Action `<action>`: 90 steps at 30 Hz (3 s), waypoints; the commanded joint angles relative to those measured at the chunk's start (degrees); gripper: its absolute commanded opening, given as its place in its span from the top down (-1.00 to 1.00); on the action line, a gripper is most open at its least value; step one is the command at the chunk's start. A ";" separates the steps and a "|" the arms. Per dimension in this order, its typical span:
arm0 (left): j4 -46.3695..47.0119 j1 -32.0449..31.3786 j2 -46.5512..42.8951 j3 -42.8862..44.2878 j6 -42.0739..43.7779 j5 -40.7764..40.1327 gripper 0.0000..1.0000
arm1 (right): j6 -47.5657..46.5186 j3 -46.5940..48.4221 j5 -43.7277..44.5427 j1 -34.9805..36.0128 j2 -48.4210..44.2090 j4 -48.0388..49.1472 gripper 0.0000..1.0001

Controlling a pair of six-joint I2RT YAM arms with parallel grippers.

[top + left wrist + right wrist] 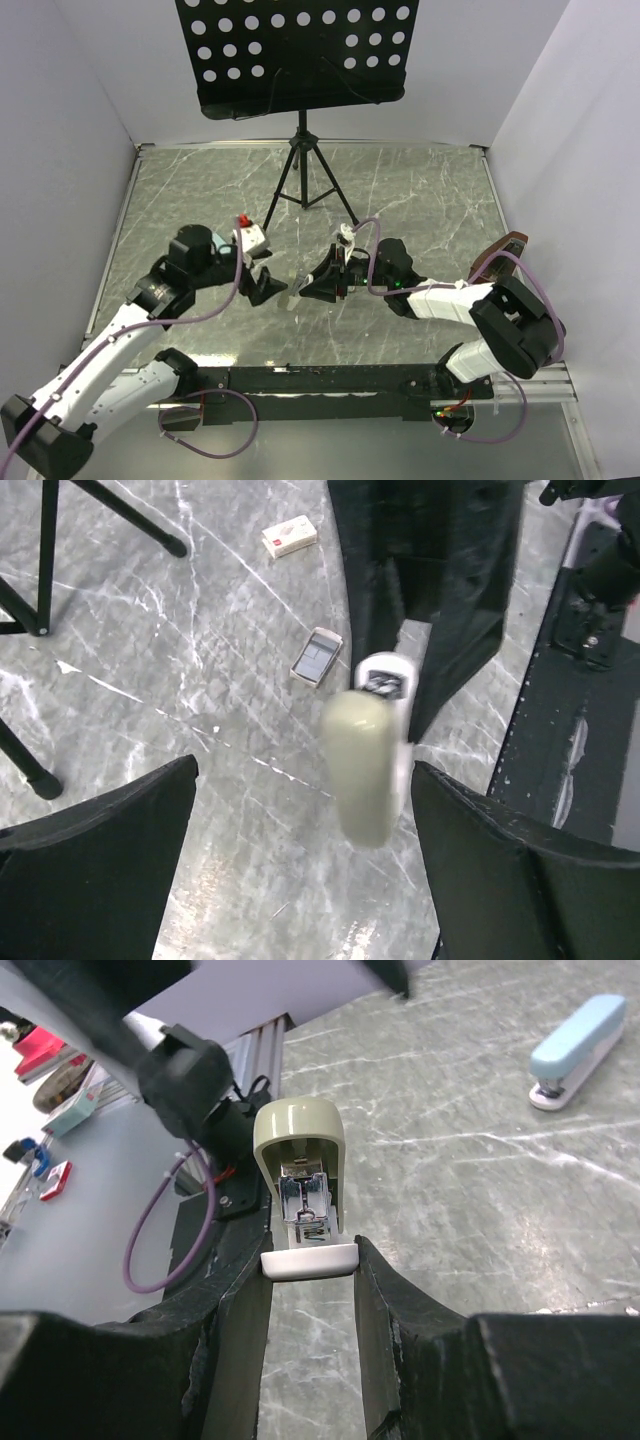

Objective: Load the staples into the stapler

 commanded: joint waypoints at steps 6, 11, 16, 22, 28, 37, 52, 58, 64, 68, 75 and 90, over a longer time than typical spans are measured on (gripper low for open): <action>-1.60 6.12 7.68 4.52 4.40 26.69 -0.71 | -2.79 -0.06 -3.55 0.51 -3.95 3.99 1.00; 0.85 6.04 10.14 4.53 2.91 28.36 -0.56 | -3.24 -0.32 -3.46 0.51 -4.04 3.82 1.00; 1.48 6.04 11.20 4.26 2.11 27.31 -0.37 | -3.15 -0.15 -3.90 0.51 -2.90 4.43 1.00; 0.24 5.07 13.31 5.58 2.73 25.63 -0.17 | -2.71 0.11 -4.34 0.42 -1.49 5.92 1.00; 1.47 3.23 14.45 6.10 2.20 24.41 0.23 | -2.80 0.29 -4.69 0.51 -0.70 5.84 1.00; -3.97 2.78 16.12 7.86 3.96 17.65 0.78 | -4.99 0.03 -3.81 -0.37 1.50 2.59 -0.12; -6.45 0.76 28.51 11.39 4.66 -2.93 0.84 | -13.43 -3.75 16.14 -5.82 -10.45 -14.29 -0.94; -2.92 -0.47 30.88 8.13 4.58 -5.29 0.82 | -13.70 -3.58 17.02 -5.99 -10.19 -14.73 -0.93; -3.10 -5.12 32.64 6.46 3.70 -9.08 0.81 | -14.22 -3.84 18.95 -5.91 -10.46 -14.99 -0.93; -3.45 -6.44 34.66 6.80 2.73 -11.18 0.80 | -14.49 -3.84 19.48 -5.99 -10.55 -15.43 -0.93; -6.17 -9.78 40.64 9.79 1.59 -13.91 0.53 | -14.66 -3.84 19.83 -5.99 -10.37 -15.87 -0.93; -6.08 -10.93 35.28 13.75 -6.76 -17.08 -0.25 | -14.49 -5.24 22.38 -6.52 -12.82 -14.99 -0.93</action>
